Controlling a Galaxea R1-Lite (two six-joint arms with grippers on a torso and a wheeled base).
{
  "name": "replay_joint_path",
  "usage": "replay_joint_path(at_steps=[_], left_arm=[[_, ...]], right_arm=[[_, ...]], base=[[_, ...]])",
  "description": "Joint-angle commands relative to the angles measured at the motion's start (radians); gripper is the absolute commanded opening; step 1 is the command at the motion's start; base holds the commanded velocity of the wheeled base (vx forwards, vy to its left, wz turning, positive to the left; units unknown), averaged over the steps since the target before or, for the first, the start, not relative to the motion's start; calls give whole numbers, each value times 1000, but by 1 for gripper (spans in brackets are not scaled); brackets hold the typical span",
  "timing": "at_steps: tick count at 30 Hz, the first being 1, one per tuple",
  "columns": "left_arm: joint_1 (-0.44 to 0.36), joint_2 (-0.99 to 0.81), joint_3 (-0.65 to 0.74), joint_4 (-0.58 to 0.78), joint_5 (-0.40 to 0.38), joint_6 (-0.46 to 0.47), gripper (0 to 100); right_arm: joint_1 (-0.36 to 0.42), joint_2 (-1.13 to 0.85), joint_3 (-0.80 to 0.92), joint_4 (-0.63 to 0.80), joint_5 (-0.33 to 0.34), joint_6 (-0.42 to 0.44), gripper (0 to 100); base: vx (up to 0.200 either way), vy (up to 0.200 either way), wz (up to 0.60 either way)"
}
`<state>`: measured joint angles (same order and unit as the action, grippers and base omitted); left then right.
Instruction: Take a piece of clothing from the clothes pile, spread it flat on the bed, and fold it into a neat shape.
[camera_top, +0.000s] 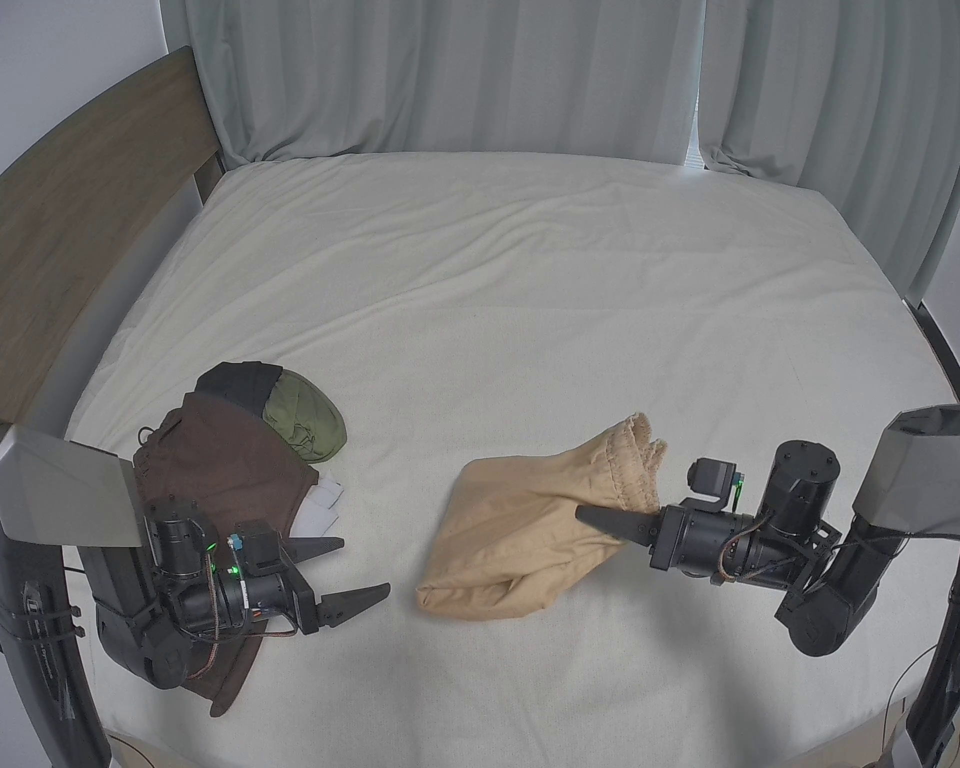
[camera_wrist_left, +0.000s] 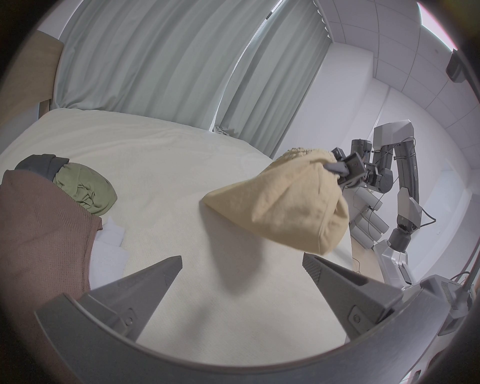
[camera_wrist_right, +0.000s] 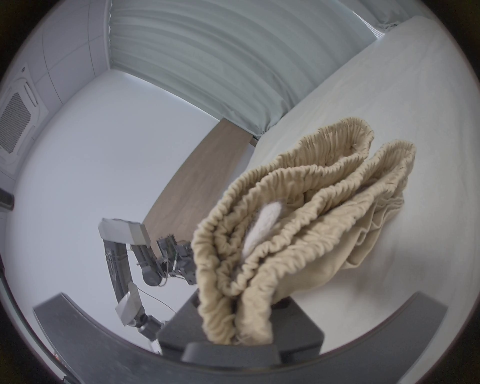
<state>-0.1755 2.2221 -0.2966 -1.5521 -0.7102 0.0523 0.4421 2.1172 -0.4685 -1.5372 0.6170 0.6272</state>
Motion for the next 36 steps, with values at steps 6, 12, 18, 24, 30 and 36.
replay_joint_path(at_steps=[6,12,18,24,30,36], left_arm=[[-7,4,2,0,0,0,100],[-7,2,2,0,0,0,100],[-7,7,2,0,0,0,100],[-5,10,2,0,0,0,100],[-5,11,2,0,0,0,100],[-5,10,4,0,-3,0,100]], right_arm=[[9,-37,-111,0,0,69,0],[9,-36,-170,8,1,78,0],[-5,-28,-272,37,1,111,0],[-19,-5,-387,100,1,137,0],[-43,53,-496,160,1,144,0],[-60,113,-601,213,1,146,0]], base=[[0,0,0],[0,0,0],[0,0,0],[0,0,0],[0,0,0],[0,0,0]])
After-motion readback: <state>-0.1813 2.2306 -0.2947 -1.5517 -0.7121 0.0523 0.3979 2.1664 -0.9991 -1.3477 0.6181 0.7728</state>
